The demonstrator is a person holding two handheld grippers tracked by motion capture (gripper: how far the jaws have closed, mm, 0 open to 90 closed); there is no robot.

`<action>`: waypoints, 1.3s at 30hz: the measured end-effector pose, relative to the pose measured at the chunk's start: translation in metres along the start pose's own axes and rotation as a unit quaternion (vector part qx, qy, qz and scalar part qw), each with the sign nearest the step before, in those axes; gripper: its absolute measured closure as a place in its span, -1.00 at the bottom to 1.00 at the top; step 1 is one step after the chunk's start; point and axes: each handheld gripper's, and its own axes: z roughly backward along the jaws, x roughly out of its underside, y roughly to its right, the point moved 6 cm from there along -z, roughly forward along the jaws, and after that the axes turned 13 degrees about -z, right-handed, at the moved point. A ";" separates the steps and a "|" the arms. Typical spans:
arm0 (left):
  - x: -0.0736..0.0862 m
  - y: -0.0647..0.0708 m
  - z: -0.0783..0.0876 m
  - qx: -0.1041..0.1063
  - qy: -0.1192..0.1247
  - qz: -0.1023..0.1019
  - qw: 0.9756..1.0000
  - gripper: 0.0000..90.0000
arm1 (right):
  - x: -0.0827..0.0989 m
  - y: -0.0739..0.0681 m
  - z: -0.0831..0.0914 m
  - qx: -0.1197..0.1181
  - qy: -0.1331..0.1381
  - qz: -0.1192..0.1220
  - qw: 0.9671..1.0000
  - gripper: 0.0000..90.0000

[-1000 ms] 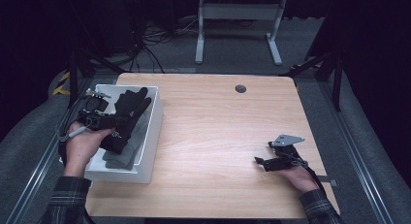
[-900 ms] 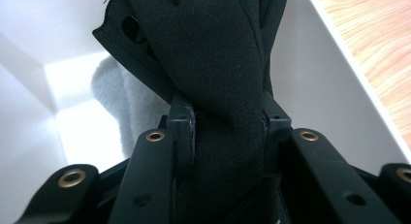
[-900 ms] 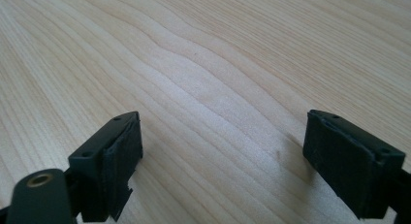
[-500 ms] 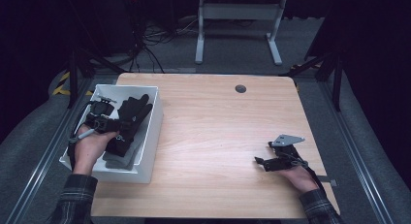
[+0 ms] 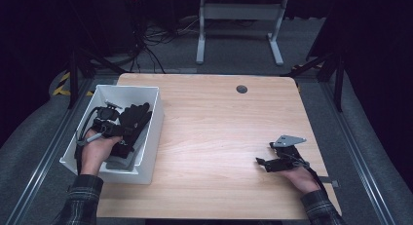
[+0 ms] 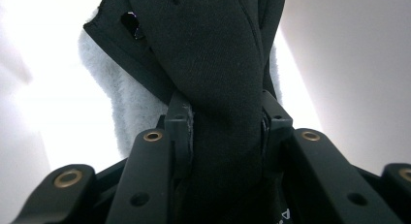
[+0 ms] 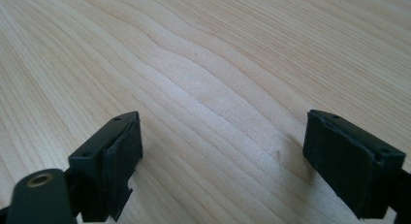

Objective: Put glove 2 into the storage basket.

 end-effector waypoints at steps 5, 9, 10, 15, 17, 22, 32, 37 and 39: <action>-0.001 -0.002 0.002 -0.009 0.002 0.000 1.000 0.31 | 0.000 0.000 0.000 0.000 0.000 0.000 1.000 -0.67; -0.001 -0.007 0.004 -0.015 0.011 0.011 1.000 0.06 | 0.000 0.000 0.000 0.000 0.000 0.000 1.000 -0.67; 0.000 -0.007 0.005 -0.017 0.011 0.011 1.000 0.03 | 0.000 0.000 0.000 0.000 0.000 0.000 1.000 -0.67; -0.001 -0.011 0.008 -0.038 0.012 0.014 0.999 -0.24 | 0.000 0.000 0.000 0.000 0.000 0.000 1.000 -0.67; -0.002 -0.012 0.010 -0.042 0.016 0.015 0.999 -0.31 | 0.000 0.000 0.000 0.000 0.000 0.000 1.000 -0.67; -0.004 -0.013 0.017 -0.050 0.027 0.016 0.998 -0.48 | 0.000 0.000 0.000 0.000 0.000 0.000 1.000 -0.67; -0.018 -0.007 0.040 -0.039 0.059 -0.003 0.998 -0.51 | 0.000 0.000 0.000 0.000 0.000 0.000 1.000 -0.67; -0.029 0.004 0.050 -0.027 0.075 -0.020 0.997 -0.53 | 0.000 0.000 0.000 0.000 0.000 0.000 1.000 -0.67; -0.034 0.009 0.054 -0.021 0.082 -0.028 0.996 -0.52 | 0.000 0.000 0.000 0.000 0.000 -0.001 1.000 -0.67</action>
